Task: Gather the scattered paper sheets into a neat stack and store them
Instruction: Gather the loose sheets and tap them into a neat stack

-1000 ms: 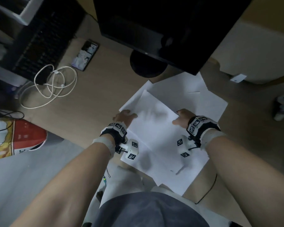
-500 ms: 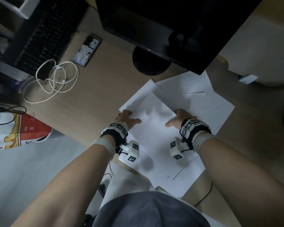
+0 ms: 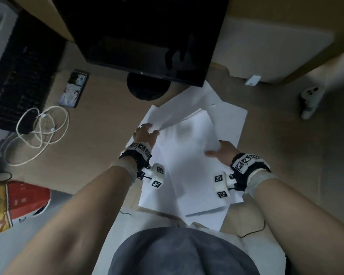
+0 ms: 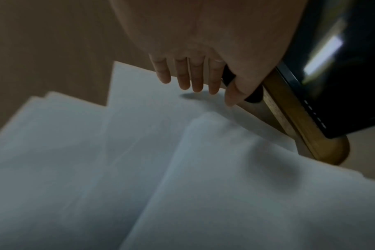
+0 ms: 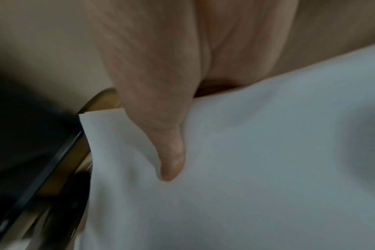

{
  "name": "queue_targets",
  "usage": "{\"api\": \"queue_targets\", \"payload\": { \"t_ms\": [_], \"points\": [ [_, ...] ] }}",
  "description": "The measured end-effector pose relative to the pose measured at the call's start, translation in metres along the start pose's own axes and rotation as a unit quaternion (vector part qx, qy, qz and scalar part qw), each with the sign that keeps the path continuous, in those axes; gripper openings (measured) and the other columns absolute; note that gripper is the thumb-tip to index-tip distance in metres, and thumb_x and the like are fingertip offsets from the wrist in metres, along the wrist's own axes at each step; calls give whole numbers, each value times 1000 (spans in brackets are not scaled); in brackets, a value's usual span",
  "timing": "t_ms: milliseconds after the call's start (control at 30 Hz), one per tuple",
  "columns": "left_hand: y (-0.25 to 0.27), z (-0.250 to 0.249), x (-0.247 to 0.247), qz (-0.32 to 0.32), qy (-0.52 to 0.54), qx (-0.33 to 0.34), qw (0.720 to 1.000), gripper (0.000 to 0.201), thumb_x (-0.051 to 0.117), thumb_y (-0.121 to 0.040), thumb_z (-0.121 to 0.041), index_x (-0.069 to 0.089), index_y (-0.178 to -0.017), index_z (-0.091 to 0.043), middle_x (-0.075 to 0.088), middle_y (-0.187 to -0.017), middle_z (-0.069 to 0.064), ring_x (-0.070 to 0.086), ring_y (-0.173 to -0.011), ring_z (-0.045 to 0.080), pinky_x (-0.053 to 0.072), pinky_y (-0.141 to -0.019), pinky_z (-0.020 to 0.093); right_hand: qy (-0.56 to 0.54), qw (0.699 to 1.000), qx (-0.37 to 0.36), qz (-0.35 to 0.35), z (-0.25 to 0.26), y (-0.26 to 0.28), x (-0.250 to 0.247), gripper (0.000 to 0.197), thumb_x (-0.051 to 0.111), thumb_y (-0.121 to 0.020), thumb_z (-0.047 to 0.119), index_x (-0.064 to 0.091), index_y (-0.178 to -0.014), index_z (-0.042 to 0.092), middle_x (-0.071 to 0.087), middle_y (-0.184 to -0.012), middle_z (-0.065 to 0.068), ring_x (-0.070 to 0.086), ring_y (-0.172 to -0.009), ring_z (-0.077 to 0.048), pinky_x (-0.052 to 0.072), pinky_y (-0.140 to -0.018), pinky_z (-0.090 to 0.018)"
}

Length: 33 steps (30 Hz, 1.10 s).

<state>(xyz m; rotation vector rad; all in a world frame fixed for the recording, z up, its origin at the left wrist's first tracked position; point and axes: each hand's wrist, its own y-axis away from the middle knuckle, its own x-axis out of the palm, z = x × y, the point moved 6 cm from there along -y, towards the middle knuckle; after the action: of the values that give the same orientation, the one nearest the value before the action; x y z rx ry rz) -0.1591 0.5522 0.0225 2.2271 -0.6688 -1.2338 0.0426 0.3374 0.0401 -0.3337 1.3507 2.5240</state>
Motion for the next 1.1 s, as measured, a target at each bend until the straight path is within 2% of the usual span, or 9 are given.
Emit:
{"api": "queue_targets", "payload": {
  "t_ms": [167,300,500,633,733,833,933,1000,1100],
  "points": [
    [-30,-43,22,102,-158,48,981,56,55,-89,-29,41,-143,-27,38,-149,10,38,-135,32,37,-109,47,-204,958,131,-155,-57,36,-14,60,81,-77,33,59,-127,9,63,-120,0,58,-104,-21,42,-92,-31],
    [-40,-52,37,145,-291,85,942,70,61,-84,-37,31,-146,-25,29,-147,9,30,-137,32,34,-110,47,-271,898,262,-225,-86,51,11,103,79,-72,53,29,-148,6,42,-147,-12,48,-127,-36,43,-102,-48],
    [-45,-51,47,134,-402,143,894,56,66,-79,-54,53,-122,-20,42,-131,13,43,-123,33,41,-103,45,-338,853,292,-271,-94,50,49,102,78,-67,58,36,-144,7,51,-138,-11,53,-116,-36,46,-98,-52],
    [-43,-51,52,185,-325,188,908,39,67,-85,-33,56,-115,-11,57,-121,12,56,-111,30,46,-93,35,-419,821,259,-289,-87,50,57,64,76,-83,31,48,-134,5,56,-100,2,51,-101,-27,44,-100,-45],
    [-34,-50,50,232,-315,190,900,33,54,-93,-24,58,-118,-2,62,-120,21,60,-108,36,47,-92,38,-427,825,246,-279,-79,52,58,62,78,-79,36,53,-127,7,54,-83,5,53,-90,-27,47,-84,-39],
    [-32,-37,42,254,-285,145,913,25,51,-91,-20,66,-108,-8,66,-110,19,63,-103,36,49,-88,37,-423,836,241,-254,-69,53,55,71,80,-74,47,51,-126,8,58,-95,-3,53,-79,-25,40,-58,-31],
    [-35,-15,31,274,-261,105,920,17,50,-90,-7,64,-86,0,60,-79,15,60,-85,33,46,-74,33,-382,876,217,-200,-51,43,55,77,79,-68,58,54,-120,8,55,-83,-8,41,-45,-16,30,-40,-21],
    [-37,-7,25,281,-202,79,935,18,50,-92,-3,64,-97,7,63,-86,20,60,-84,34,50,-75,37,-369,890,193,-186,-37,37,51,63,79,-72,52,59,-112,8,49,-69,-6,39,-28,-10,28,-33,-14],
    [-33,4,19,307,-30,-25,951,23,49,-98,-24,63,-87,-9,64,-99,15,60,-78,28,53,-83,42,-387,899,125,-161,-9,32,46,39,77,-80,38,66,-105,10,68,-81,-4,67,-62,-17,43,-48,-18]
  ]
}}
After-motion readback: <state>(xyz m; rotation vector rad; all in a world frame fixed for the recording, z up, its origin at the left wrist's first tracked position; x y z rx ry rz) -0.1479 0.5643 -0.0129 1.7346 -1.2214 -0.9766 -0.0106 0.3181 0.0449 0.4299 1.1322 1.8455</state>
